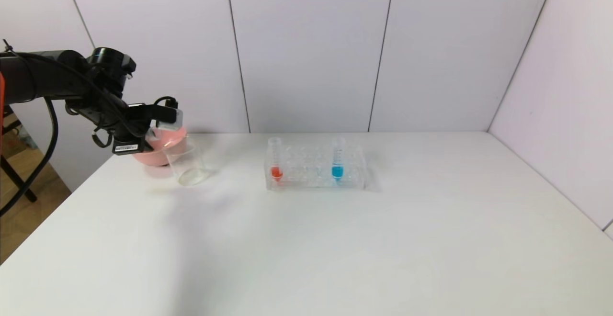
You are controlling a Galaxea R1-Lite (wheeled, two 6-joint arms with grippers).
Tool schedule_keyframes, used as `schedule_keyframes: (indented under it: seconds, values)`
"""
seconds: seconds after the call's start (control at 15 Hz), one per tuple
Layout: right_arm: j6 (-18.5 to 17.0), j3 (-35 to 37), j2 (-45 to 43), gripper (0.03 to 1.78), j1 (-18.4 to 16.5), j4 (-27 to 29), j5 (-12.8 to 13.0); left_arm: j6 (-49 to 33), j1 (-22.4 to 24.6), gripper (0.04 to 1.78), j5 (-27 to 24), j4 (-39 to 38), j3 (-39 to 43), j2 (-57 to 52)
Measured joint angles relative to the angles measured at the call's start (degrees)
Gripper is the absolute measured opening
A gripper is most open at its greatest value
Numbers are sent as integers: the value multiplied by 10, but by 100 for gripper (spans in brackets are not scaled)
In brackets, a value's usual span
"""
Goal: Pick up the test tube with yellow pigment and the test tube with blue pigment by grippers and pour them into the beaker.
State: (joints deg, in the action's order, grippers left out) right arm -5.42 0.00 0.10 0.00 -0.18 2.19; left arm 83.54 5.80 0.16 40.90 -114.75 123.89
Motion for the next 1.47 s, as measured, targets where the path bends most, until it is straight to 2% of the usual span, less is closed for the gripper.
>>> schedule_keyframes:
  seconds: [0.27,0.53,0.8,1.47]
  values:
    - [0,0,0,171,0,0,0,1,-10,54,37,5,0,2]
    - [0,0,0,171,0,0,0,5,-13,54,46,10,0,8]
    - [0,0,0,171,0,0,0,6,-19,54,90,12,0,12]
    - [0,0,0,171,0,0,0,5,-31,54,127,11,0,19]
